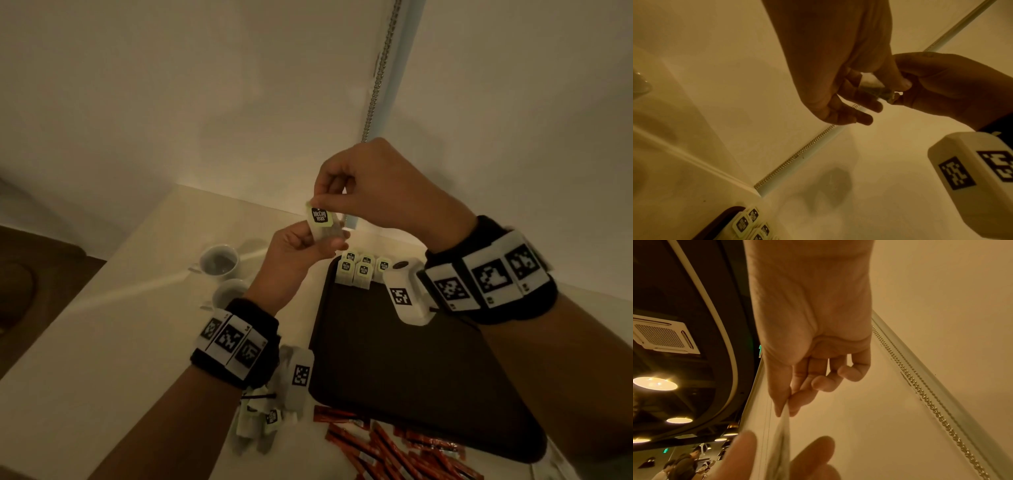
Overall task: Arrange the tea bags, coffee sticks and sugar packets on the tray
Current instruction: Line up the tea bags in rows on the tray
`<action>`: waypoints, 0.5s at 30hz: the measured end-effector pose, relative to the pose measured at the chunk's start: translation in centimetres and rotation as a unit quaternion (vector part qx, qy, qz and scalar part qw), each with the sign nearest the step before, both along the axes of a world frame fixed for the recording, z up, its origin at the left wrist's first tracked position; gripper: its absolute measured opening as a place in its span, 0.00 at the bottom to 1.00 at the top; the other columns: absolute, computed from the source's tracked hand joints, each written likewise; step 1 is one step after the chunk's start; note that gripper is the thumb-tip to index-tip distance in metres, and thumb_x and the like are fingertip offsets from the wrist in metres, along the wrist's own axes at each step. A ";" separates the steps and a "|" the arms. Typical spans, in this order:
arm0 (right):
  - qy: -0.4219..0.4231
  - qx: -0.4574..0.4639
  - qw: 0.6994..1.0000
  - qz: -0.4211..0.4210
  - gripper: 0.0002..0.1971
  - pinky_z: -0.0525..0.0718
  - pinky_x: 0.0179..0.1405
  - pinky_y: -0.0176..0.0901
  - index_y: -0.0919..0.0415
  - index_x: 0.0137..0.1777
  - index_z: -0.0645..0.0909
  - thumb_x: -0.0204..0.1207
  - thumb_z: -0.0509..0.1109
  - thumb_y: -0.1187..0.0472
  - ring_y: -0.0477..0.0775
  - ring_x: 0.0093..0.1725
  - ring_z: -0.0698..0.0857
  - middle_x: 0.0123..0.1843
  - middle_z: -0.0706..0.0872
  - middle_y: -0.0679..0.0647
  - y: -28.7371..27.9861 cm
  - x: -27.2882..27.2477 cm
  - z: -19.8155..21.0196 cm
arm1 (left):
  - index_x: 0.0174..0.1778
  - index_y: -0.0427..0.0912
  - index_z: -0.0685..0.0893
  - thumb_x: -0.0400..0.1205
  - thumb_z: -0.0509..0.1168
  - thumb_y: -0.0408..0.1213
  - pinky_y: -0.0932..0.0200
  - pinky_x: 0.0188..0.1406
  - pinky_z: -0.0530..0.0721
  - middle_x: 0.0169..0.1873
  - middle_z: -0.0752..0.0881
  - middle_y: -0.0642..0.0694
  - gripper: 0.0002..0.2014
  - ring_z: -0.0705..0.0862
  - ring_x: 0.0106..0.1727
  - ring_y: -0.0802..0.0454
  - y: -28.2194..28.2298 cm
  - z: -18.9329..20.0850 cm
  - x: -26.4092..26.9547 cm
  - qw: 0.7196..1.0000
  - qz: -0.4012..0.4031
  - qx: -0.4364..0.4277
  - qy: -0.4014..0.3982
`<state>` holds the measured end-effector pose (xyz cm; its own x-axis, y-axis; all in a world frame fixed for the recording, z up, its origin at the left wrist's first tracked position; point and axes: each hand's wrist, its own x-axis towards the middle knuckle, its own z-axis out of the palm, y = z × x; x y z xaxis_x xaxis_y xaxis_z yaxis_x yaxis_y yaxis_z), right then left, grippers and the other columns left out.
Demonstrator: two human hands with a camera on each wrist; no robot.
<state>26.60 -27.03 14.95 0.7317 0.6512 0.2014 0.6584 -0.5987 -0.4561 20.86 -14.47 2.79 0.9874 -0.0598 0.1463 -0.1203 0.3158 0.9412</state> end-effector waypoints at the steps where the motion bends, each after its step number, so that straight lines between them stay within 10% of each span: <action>1: -0.002 -0.003 1.000 -0.003 0.06 0.74 0.30 0.23 0.55 0.42 0.88 0.72 0.76 0.54 0.31 0.26 0.80 0.32 0.88 0.46 0.1 0.0 0.0 | 0.46 0.55 0.91 0.73 0.72 0.34 0.65 0.44 0.83 0.43 0.91 0.51 0.12 0.89 0.44 0.54 -0.1 0.2 -0.1 1.000 -0.007 -0.006 0.003; 15: -0.018 -0.016 0.999 -0.022 0.04 0.72 0.33 0.26 0.54 0.44 0.87 0.73 0.74 0.55 0.31 0.29 0.78 0.35 0.85 0.44 0.0 -0.4 -0.5 | 0.47 0.53 0.91 0.65 0.78 0.54 0.65 0.43 0.84 0.45 0.91 0.48 0.17 0.90 0.44 0.53 -0.2 0.4 -0.5 0.995 -0.054 -0.078 0.032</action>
